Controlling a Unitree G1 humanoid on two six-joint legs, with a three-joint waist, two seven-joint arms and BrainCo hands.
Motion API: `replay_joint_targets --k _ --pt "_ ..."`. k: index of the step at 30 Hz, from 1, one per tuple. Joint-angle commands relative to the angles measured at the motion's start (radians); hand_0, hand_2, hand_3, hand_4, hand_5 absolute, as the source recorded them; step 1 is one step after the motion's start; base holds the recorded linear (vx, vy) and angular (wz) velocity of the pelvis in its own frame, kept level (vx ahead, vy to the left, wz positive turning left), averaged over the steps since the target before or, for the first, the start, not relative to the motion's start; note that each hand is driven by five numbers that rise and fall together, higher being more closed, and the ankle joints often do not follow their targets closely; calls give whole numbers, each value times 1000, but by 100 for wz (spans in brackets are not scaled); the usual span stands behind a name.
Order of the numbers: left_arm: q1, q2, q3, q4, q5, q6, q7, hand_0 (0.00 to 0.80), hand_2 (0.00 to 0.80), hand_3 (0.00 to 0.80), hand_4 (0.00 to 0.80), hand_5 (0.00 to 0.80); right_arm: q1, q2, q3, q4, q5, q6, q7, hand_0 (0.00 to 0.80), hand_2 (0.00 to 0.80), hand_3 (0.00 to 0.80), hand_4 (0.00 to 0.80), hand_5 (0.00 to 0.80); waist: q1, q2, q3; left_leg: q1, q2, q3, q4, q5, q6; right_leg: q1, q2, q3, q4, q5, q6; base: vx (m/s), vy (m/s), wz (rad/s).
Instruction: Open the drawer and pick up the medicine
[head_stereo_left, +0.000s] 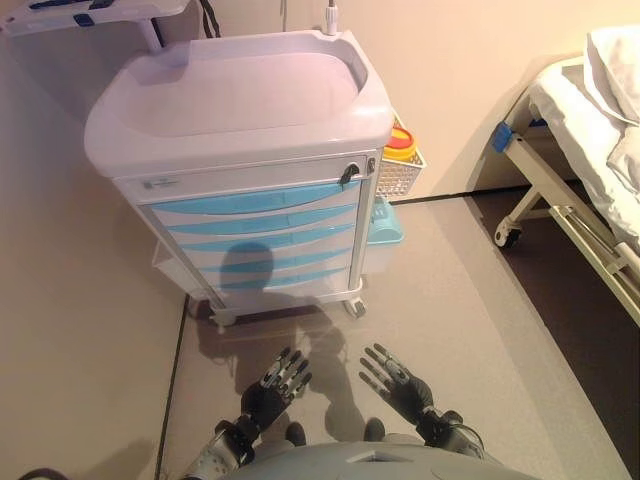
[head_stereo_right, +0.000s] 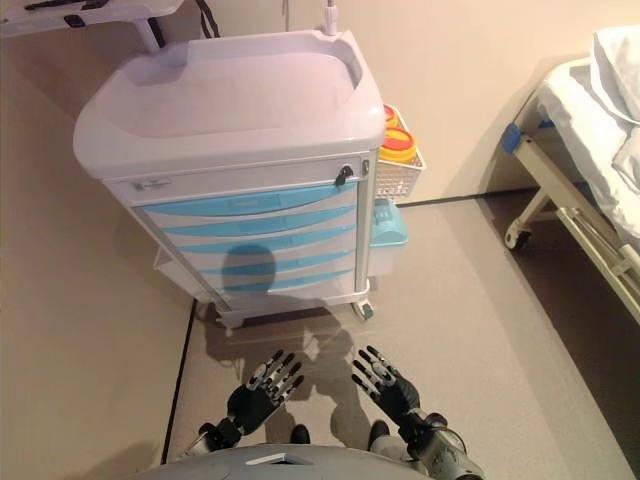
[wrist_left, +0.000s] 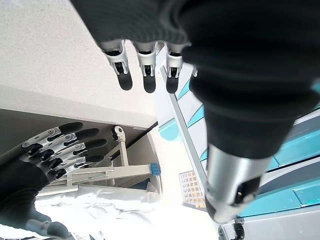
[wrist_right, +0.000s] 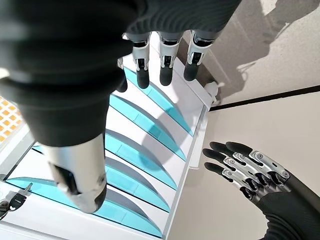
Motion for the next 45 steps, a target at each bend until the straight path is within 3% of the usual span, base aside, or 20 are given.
replay_joint_targets --k 1,19,30,34,41,45 --pt "-51 -18 -4 0 14 -3 -51 0 0 0 0 0 -31 14 7 -31 -7 -26 19 0 0 0 0 0 5 -6 17 -38 3 -48 6 -60 -31 33 -9 -2 93 -132 40 0 0 0" --pt "-47 -22 -1 0 -26 -17 -72 0 0 0 0 0 -34 12 9 -25 -3 -34 23 0 0 0 0 0 8 -6 14 -34 3 -50 6 -62 -33 38 -9 -6 97 -139 38 0 0 0" --pt "-48 -24 6 -16 -34 -137 8 0 0 0 0 0 -30 14 13 -37 -1 -41 11 0 0 0 0 0 13 -10 20 -38 0 -58 6 -61 -31 35 -7 -8 102 -142 34 1 0 1" --pt "-43 -30 7 -14 -52 -62 -71 0 0 0 0 0 -27 9 10 -39 3 -38 10 0 0 0 0 0 13 -10 26 -39 0 -61 6 -60 -31 32 -8 -6 104 -141 35 9 4 0" --pt "-38 -37 16 3 -83 -25 -132 0 0 0 0 0 -30 -5 4 -27 -6 -19 25 0 0 0 0 0 10 -5 54 -45 1 -56 12 -64 -28 12 -17 5 118 -139 37 43 48 -1" --pt "-84 -42 19 22 -161 -14 -145 0 0 0 0 0 -60 -24 15 -33 5 -25 17 0 0 0 0 0 -1 3 109 -112 -9 -57 74 -80 -20 -64 -35 24 158 -138 30 -40 122 -5"
